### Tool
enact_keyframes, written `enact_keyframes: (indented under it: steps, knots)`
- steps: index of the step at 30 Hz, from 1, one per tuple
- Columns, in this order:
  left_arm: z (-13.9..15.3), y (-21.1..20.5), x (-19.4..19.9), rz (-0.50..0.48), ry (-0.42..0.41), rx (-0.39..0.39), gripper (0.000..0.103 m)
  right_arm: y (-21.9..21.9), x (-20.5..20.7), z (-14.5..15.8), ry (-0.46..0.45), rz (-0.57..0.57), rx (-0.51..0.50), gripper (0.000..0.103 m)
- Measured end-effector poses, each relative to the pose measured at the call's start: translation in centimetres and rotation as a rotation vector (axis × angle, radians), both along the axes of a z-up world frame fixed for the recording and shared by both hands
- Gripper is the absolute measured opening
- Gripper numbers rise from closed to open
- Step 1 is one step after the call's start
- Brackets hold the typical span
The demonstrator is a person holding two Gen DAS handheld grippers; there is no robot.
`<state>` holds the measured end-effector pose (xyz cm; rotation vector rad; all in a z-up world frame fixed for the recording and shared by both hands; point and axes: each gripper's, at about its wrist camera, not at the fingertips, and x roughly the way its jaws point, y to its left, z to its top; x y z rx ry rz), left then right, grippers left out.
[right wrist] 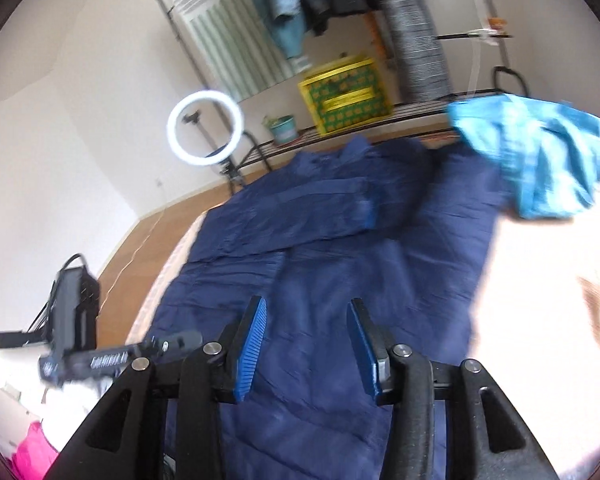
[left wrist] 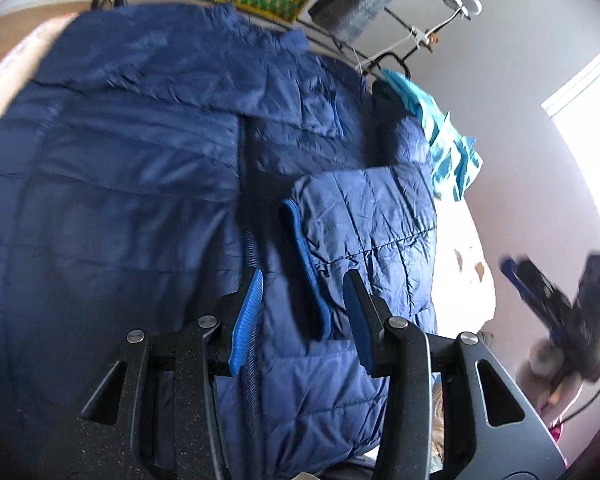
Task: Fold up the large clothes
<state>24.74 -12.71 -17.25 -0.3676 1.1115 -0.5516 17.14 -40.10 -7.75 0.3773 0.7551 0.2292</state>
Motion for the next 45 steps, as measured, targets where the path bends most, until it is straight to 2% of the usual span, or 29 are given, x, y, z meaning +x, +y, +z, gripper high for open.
enact_keyframes:
  steps: [4,9,10,11,14,20,25,28,31,34,37,45]
  knots:
    - [-1.4,-1.9,1.3,-0.01,0.021,0.032,0.042,-3.6,-3.3,-1.3,0.047,-0.082,-0.012,0.046]
    - [-2.1,-2.9,2.4,-0.02,0.016,0.047,0.041,-6.1,-5.6,-2.3,0.068,-0.142,-0.047,0.046]
    - [-2.0,-3.3,2.6,-0.035,0.005,0.064,0.029,-6.3,-5.7,-2.6,0.075,-0.149,-0.047,0.046]
    - [-1.9,-3.8,2.8,-0.056,-0.014,0.096,0.009,-6.5,-5.7,-3.0,0.083,-0.158,-0.039,0.046]
    - [-1.2,-4.6,3.3,-0.095,-0.076,0.148,0.004,-6.8,-5.2,-3.9,0.102,-0.171,-0.021,0.046]
    - [1.6,-4.5,6.4,-0.102,-0.212,0.256,0.002,-5.7,-3.7,-5.3,0.126,-0.147,-0.039,0.046]
    - [3.9,-3.3,11.9,-0.049,-0.307,0.319,0.001,-4.8,-1.7,-6.3,0.146,-0.125,-0.085,0.046]
    - [4.3,-2.5,15.4,-0.011,-0.339,0.358,0.001,-4.3,-0.2,-6.7,0.153,-0.123,-0.104,0.046]
    - [4.2,-1.3,19.1,0.049,-0.368,0.409,0.001,-4.0,1.3,-7.0,0.16,-0.116,-0.123,0.046]
    - [3.2,0.7,22.5,0.116,-0.348,0.423,0.001,-3.7,2.7,-7.3,0.173,-0.103,-0.162,0.046]
    - [1.7,2.1,24.9,0.157,-0.339,0.478,0.001,-3.7,4.6,-7.8,0.187,-0.094,-0.211,0.046]
    - [-0.9,5.5,27.4,0.235,-0.338,0.504,0.001,-3.5,7.0,-10.0,0.25,-0.102,-0.22,0.046]
